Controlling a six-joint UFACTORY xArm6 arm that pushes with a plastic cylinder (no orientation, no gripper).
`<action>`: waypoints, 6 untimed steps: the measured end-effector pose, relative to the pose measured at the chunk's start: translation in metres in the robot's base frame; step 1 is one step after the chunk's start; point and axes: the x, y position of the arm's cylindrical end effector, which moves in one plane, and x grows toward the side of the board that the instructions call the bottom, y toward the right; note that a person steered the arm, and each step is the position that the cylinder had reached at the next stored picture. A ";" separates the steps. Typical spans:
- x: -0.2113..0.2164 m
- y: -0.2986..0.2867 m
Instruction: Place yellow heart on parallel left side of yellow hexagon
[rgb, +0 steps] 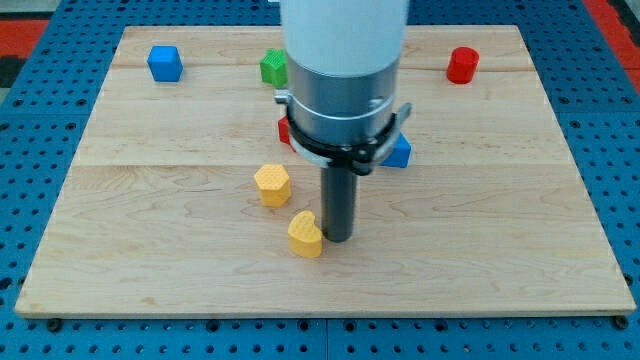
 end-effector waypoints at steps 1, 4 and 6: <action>0.002 -0.046; 0.043 -0.081; -0.074 -0.160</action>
